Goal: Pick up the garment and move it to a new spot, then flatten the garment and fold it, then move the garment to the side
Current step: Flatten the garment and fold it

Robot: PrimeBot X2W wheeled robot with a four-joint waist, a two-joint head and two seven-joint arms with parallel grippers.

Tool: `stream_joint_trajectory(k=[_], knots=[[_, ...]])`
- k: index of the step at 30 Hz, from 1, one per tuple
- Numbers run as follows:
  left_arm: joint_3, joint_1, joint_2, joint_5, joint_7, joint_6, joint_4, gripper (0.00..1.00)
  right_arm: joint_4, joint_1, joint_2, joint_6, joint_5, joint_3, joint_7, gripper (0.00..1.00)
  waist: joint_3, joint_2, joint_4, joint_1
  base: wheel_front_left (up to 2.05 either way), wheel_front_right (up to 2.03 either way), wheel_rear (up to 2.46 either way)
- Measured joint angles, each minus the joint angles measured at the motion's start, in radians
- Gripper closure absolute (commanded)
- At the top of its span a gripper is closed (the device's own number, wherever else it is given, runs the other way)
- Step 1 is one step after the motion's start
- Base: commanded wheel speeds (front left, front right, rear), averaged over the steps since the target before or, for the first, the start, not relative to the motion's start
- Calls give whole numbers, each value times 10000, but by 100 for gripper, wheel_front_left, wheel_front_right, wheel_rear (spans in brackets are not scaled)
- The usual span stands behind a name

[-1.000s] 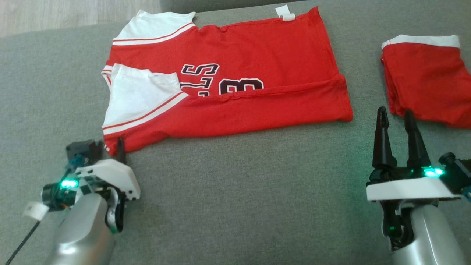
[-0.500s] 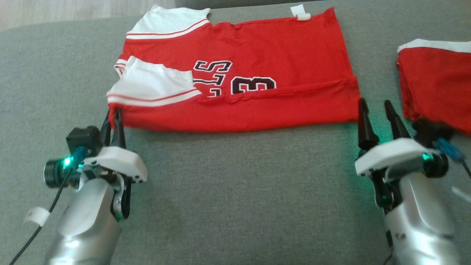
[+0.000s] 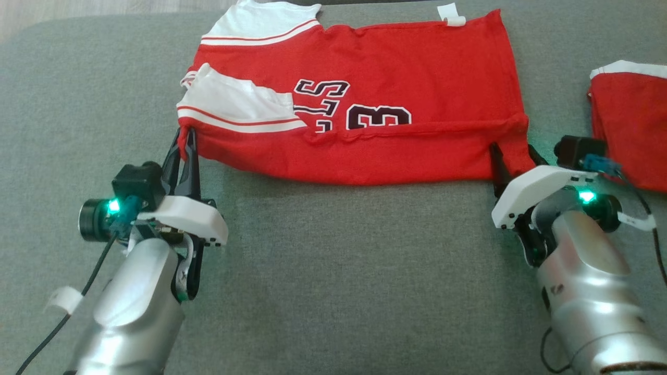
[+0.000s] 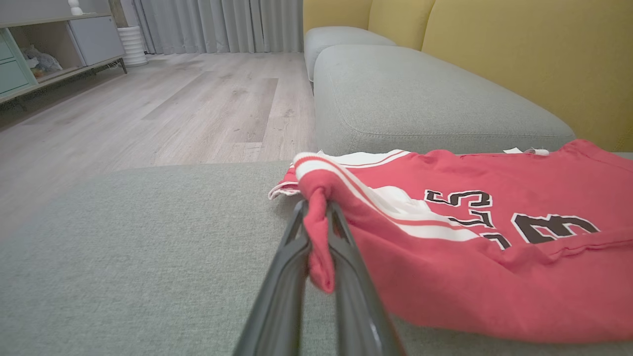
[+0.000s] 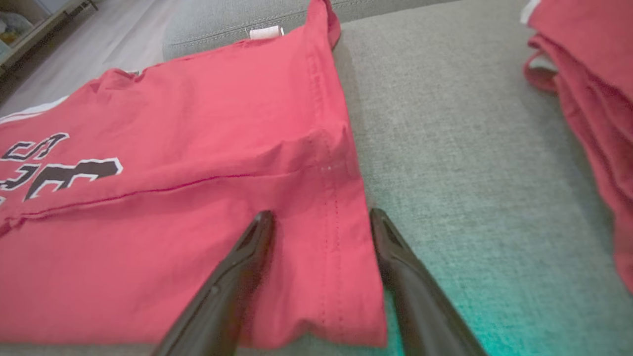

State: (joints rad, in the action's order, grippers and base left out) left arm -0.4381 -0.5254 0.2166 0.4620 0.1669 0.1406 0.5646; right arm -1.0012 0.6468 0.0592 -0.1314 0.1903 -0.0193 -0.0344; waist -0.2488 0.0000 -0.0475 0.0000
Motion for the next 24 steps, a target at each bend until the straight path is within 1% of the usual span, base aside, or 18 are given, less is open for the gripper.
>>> stream_joint_trajectory(k=[1,2,3,5,9,16,19,24], knots=[[-21,8,2,0,-2,2,-21,100,-178,95,15,0,-104,29,0,20,2,0,-17,0,0,0,0],[-36,13,4,0,-33,6,-31,100,-332,172,42,0,-247,58,0,88,11,0,-34,0,0,0,0],[-54,19,6,0,-88,19,-33,100,-458,244,61,0,-382,88,-2,100,30,0,-48,1,0,0,0],[-73,66,21,2,-92,69,-25,100,-656,328,67,0,-583,119,-35,100,99,0,-61,0,0,0,0],[-123,458,153,6,-265,102,182,100,-1018,309,23,0,-1078,-71,-531,100,406,0,-3,0,0,0,0],[-313,1167,282,21,-543,98,314,100,-1066,-316,-6,0,-1379,-382,-704,100,1144,0,90,0,0,0,0],[-456,1521,345,21,-709,100,282,100,-907,-634,-36,0,-1511,-608,-508,100,1517,0,104,-1,0,0,0],[-646,2186,512,63,-1099,104,13,100,-458,-1389,-48,0,-1590,-706,201,100,2095,0,79,-1,0,0,0]])
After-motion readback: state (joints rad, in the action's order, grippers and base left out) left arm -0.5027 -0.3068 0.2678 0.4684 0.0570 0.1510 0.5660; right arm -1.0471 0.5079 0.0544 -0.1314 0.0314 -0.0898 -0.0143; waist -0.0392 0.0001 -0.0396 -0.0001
